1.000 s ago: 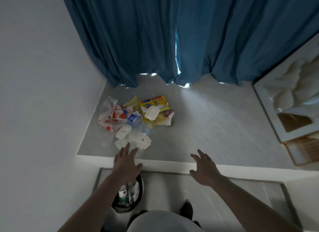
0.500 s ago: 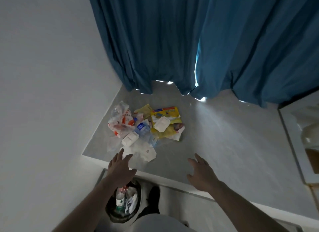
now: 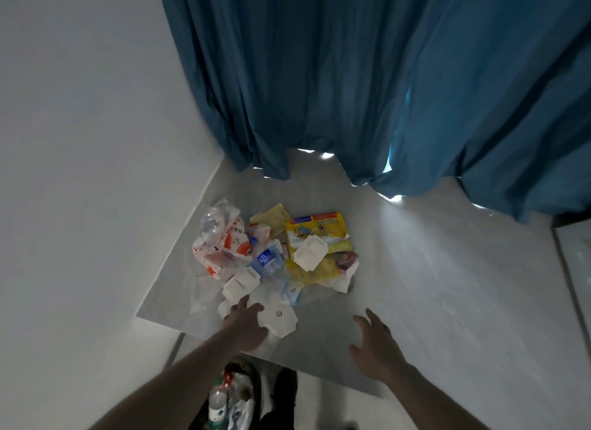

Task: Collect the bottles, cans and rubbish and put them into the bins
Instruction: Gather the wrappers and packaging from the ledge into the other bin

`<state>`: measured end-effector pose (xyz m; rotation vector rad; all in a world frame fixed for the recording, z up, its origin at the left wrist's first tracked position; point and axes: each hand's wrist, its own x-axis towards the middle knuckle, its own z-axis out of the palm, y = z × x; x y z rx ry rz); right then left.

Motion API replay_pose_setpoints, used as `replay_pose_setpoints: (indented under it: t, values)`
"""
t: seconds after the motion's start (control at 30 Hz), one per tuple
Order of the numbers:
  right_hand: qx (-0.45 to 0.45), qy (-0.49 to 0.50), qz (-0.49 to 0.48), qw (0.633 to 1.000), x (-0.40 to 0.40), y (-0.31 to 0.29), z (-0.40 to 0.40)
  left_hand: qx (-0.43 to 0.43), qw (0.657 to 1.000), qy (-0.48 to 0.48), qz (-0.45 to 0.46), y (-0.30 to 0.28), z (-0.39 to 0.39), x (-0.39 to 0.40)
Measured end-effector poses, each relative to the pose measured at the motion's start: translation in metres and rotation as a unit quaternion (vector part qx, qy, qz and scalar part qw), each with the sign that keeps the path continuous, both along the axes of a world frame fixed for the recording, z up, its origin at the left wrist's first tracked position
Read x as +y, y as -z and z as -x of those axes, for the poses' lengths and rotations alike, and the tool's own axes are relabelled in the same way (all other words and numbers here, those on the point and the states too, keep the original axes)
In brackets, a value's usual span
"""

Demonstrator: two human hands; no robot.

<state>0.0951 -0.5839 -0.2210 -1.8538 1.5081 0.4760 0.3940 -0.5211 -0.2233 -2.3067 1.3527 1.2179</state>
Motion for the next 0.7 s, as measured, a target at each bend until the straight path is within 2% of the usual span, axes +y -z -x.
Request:
replay_pose_setpoints:
  t: [0.13, 0.3, 0.43, 0.7]
  values:
    - [-0.001, 0.025, -0.014, 1.000, -0.024, 0.022, -0.015, 0.010, 1.000, -0.011, -0.015, 0.026, -0.008, -0.027]
    - [0.007, 0.052, -0.001, 0.999, -0.066, 0.058, -0.034, 0.027, 0.995, -0.098, 0.002, 0.072, -0.009, -0.054]
    - [-0.030, 0.053, 0.004, 0.998, -0.089, 0.106, -0.062, 0.019, 0.989, -0.149, -0.006, 0.121, -0.019, -0.061]
    - [-0.081, -0.010, 0.045, 0.996, -0.099, 0.194, -0.138, -0.064, 0.991, -0.113, -0.008, 0.208, -0.051, -0.045]
